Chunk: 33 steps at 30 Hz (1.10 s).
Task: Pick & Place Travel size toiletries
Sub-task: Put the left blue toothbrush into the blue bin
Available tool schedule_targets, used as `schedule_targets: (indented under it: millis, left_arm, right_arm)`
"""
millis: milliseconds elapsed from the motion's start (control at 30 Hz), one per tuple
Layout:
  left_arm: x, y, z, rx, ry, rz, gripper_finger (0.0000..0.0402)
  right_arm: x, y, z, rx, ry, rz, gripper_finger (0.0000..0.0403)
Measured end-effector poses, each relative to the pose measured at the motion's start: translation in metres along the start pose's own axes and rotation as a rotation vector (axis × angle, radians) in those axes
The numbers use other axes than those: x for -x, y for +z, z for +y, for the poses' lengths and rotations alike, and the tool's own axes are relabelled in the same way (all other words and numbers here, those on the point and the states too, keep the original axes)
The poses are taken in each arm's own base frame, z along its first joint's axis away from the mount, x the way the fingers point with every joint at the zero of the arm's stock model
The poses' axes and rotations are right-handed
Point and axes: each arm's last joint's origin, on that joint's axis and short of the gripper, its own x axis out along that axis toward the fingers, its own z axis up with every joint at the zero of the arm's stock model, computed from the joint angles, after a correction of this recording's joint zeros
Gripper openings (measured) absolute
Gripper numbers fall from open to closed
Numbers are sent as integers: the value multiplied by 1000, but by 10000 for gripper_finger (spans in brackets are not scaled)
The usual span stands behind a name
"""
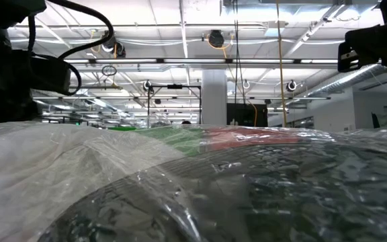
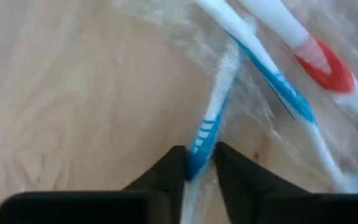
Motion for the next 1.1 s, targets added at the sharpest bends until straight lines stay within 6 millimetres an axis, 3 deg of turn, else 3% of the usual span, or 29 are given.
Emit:
schedule_targets:
  millis: [233,433,800,1100]
  left_arm:
    - [1,3,4,62,14,-19,12]
    - [20,1,7,158,-76,14,13]
    - [70,-6,33,534,-58,-39,7]
    - [93,5,52,615,25,-476,7]
  right_arm:
    - [0,0,0,0,0,0,0]
    - [0,0,0,0,0,0,0]
    - [0,0,0,0,0,0,0]
    - [0,0,0,0,0,0,0]
